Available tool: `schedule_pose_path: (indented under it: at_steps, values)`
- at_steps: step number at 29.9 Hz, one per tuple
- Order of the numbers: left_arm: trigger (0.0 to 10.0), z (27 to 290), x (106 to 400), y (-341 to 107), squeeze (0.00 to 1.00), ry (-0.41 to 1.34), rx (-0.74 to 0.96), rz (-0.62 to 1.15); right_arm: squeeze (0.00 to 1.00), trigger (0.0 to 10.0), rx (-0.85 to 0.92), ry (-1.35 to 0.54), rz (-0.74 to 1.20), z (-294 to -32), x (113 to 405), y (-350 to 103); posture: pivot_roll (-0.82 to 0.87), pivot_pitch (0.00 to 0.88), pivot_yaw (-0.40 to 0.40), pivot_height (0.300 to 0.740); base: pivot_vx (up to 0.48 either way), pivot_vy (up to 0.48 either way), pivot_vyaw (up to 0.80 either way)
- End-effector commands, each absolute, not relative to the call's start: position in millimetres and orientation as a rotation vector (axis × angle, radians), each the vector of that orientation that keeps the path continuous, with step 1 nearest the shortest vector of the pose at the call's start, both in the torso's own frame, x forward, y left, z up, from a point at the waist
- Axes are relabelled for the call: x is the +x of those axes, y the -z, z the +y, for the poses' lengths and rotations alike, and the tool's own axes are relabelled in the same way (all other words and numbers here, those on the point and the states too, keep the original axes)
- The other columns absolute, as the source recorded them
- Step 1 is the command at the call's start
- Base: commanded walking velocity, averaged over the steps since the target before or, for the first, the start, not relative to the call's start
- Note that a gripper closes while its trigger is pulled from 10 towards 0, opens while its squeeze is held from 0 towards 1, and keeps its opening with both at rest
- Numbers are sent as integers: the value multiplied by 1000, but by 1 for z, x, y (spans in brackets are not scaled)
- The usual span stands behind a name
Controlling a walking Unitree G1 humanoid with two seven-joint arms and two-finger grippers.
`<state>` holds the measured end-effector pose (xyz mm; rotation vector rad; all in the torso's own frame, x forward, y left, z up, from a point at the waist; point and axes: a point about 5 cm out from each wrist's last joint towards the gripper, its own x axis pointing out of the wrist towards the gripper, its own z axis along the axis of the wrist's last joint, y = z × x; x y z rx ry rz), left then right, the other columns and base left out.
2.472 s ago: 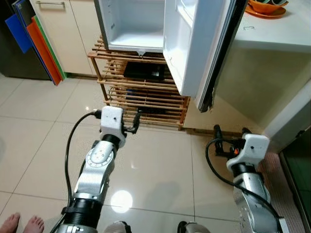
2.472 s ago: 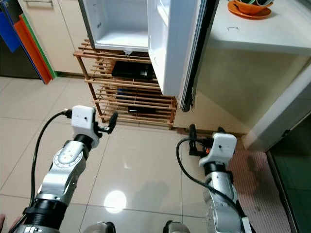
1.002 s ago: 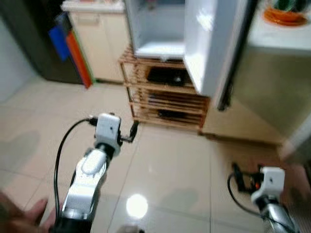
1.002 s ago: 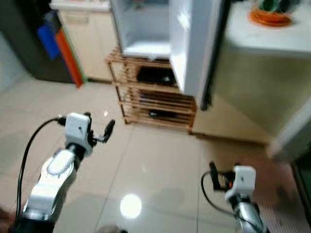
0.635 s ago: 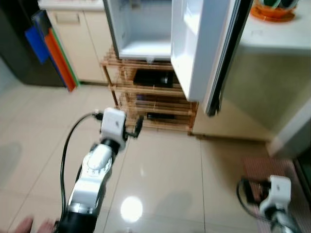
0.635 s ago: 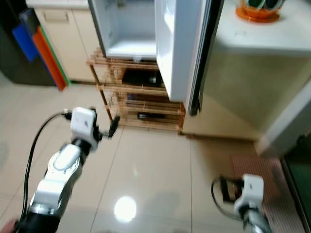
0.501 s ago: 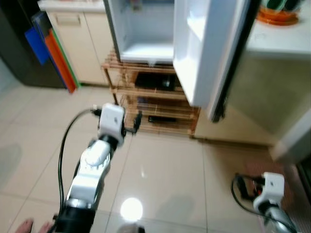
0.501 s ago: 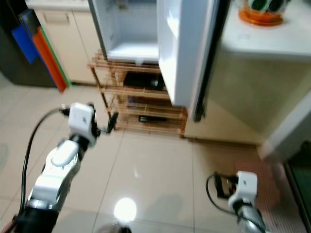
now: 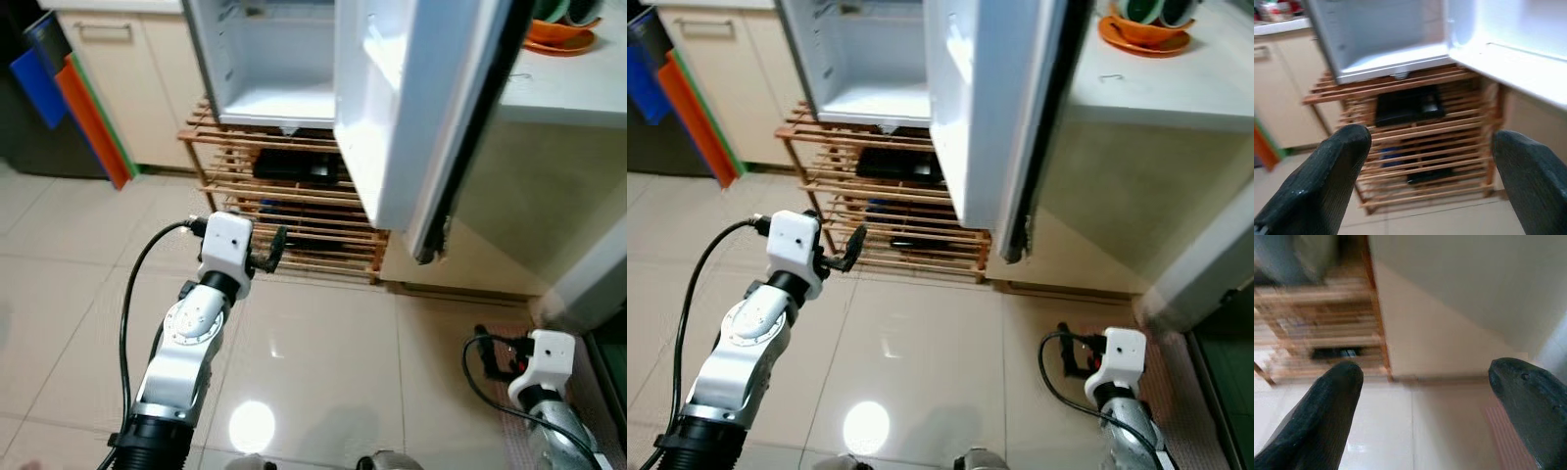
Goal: Restocking fridge
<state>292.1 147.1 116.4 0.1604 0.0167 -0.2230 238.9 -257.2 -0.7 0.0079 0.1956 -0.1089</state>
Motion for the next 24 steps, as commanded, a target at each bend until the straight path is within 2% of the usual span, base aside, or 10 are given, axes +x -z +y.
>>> schedule_pose_path:
  at_steps: [1,5,8,18,20,24]
  values:
    - [10000,146,292,-117,0,223,165,11,0,10000,-22,94,111,-255,256,-17,-11,69,28,740,0,0,0]
    - [10000,145,289,-117,0,221,168,10,0,10000,-58,85,-19,-242,299,-59,20,81,8,740,0,0,0]
    - [10000,147,283,-115,0,214,172,16,0,10000,-81,81,-84,-236,319,-84,38,93,-8,740,0,0,0]
    - [10000,154,272,-111,0,178,170,36,0,10000,-88,100,-137,-236,346,-123,76,122,-35,740,0,0,0]
    - [10000,154,272,-110,0,175,169,41,0,10000,10,62,-174,-222,354,-135,77,129,-34,740,0,0,0]
    - [10000,153,272,-110,0,177,169,43,0,10000,78,17,-194,-208,360,-142,75,132,-30,740,0,0,0]
